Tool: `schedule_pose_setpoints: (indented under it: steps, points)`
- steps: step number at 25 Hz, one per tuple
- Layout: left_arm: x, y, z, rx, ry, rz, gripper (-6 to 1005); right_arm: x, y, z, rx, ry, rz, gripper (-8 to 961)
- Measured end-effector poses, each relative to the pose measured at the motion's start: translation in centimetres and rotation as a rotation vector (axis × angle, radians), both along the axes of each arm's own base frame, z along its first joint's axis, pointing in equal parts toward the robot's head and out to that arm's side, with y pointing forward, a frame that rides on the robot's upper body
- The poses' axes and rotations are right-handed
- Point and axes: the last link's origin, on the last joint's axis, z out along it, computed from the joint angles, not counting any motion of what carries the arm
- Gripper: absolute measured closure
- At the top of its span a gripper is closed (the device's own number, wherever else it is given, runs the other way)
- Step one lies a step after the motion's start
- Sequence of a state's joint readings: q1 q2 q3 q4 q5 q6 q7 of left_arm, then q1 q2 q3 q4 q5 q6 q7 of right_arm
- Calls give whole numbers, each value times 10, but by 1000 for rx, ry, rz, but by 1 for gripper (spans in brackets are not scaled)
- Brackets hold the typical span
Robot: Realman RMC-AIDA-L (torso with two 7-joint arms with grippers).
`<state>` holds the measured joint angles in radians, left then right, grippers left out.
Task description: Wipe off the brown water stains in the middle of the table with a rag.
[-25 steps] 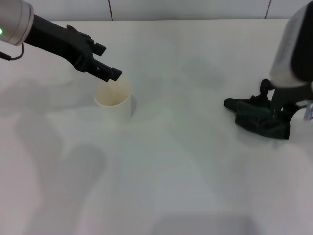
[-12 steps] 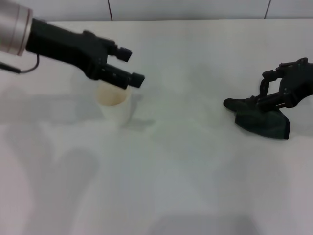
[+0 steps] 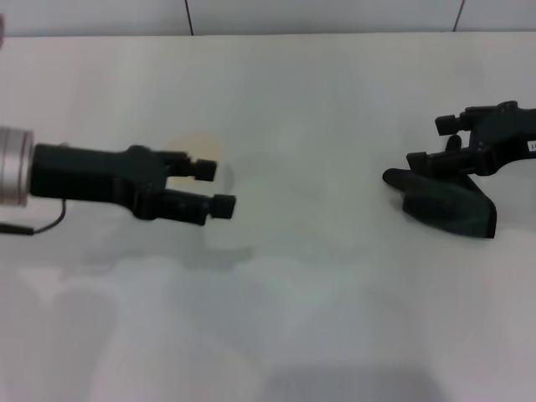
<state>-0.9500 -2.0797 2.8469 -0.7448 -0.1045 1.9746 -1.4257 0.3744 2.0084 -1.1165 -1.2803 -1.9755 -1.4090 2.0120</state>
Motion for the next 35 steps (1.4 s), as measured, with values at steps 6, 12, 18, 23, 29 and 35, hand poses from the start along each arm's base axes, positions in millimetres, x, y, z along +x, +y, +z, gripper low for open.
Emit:
schedule_pose_setpoints:
  steps: [6, 12, 18, 23, 29, 35]
  points:
    - [-42, -17, -4, 146, 26, 1, 107, 14, 1, -12, -16, 8, 5, 81]
    - [-57, -29, -4, 307, -8, -122, 107, 14, -2, -17, -6, 87, 88, 81]
    - [-59, -29, -10, 320, -17, -121, 107, 22, -6, -27, -35, 103, 86, 81]
    - [-56, -28, -12, 316, -28, -125, 107, 32, -11, -34, -61, 80, 85, 81]
    - [-54, -28, -13, 304, -39, -125, 107, 46, -18, -35, -35, 10, 179, 81]
    - [-52, -30, -13, 295, -51, -126, 107, 53, -16, -37, 10, -25, 216, 81]
